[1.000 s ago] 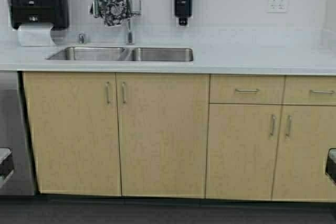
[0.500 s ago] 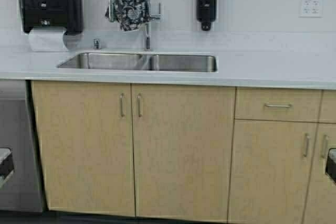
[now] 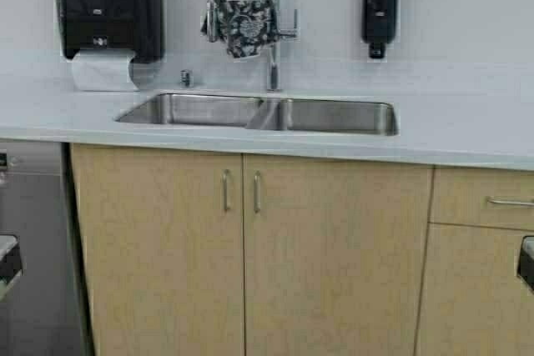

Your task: Get the cloth and wipe up the spill under the wine glass

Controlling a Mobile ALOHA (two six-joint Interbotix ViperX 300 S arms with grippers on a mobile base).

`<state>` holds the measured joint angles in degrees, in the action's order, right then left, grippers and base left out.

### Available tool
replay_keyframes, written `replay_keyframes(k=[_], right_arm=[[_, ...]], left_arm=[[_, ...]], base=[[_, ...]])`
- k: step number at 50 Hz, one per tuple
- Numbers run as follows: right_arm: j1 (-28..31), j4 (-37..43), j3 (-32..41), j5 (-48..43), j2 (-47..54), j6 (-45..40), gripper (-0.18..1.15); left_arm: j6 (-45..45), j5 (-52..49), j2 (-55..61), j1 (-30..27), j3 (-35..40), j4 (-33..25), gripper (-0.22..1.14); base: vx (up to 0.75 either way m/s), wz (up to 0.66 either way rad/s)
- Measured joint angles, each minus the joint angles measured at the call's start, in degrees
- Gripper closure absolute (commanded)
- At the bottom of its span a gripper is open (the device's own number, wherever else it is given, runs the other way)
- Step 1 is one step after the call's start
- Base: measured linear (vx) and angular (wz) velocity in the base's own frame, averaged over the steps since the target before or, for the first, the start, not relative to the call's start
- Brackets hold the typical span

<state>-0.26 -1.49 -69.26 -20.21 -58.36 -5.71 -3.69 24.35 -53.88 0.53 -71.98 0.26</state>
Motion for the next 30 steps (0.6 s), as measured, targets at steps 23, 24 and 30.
replay_keyframes(k=[23,24,30], right_arm=[[-0.09,0.00,-0.26,0.09,0.00,-0.70,0.92],[-0.09,0.00,-0.26,0.09,0.00,-0.79,0.92],[-0.09,0.00,-0.26,1.23,0.00,-1.67,0.92]], left_arm=[[-2.20,1.49,0.35,0.00,0.00,0.00,0.89],[-2.20,1.58,0.35,0.00,0.00,0.00,0.89],[-2.29,1.67,0.18,0.00,-0.18,0.00,0.89]], base=[[0.35,0.11],[0.34,0.09],[0.34,0.12]])
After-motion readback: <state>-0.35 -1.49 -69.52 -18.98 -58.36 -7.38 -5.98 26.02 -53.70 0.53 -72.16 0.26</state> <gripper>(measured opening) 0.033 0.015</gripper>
